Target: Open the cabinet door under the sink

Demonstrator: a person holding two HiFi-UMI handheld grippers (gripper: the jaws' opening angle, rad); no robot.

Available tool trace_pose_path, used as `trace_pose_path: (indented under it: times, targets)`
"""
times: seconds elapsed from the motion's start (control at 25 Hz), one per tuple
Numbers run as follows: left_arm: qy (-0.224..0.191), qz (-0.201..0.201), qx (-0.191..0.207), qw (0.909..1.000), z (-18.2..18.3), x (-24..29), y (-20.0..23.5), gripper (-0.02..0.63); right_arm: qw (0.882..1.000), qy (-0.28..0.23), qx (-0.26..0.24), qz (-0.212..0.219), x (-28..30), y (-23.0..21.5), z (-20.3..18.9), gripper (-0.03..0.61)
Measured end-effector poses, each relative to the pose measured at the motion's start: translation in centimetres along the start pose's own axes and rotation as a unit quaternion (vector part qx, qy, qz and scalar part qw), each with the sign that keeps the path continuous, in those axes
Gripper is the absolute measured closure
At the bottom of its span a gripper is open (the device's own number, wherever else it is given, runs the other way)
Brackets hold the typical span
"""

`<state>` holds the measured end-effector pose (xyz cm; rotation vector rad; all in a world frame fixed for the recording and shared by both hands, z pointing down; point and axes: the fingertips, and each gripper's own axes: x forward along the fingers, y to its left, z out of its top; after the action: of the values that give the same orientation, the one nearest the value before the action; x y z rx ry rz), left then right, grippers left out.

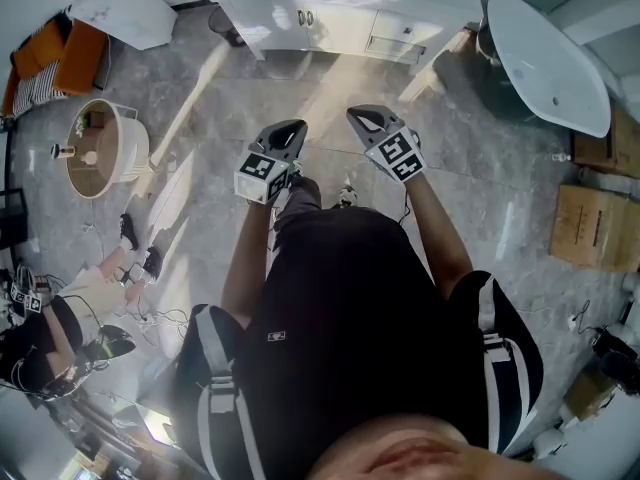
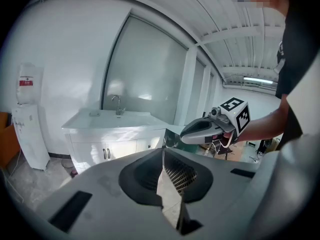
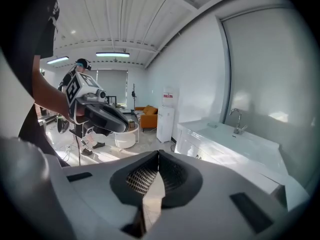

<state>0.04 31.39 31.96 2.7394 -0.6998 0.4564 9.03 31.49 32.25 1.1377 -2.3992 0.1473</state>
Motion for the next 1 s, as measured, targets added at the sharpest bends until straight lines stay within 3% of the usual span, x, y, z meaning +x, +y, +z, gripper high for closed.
trace_pose_path:
  times: [0.16,0.56,1.0]
  targets:
    - [-0.015,-0.015,-0.014,0.9997,-0.1,0.5,1.9,0.597,1.0,0.02,0.005,0.003,2.0,-0.2,-0.2,0.518]
    - [-0.007,-0.024,-0.029,0.9993,0.9,0.7,10.8,0.597,0.999,0.044,0.009,-0.009,9.0,-1.9,2.6,0.518]
    - [0.0,-0.048,-0.006,0.9988,2.5,0.3,20.7,0.597,0.998,0.037,0.021,-0.043,17.6,-3.2,6.5,0.518]
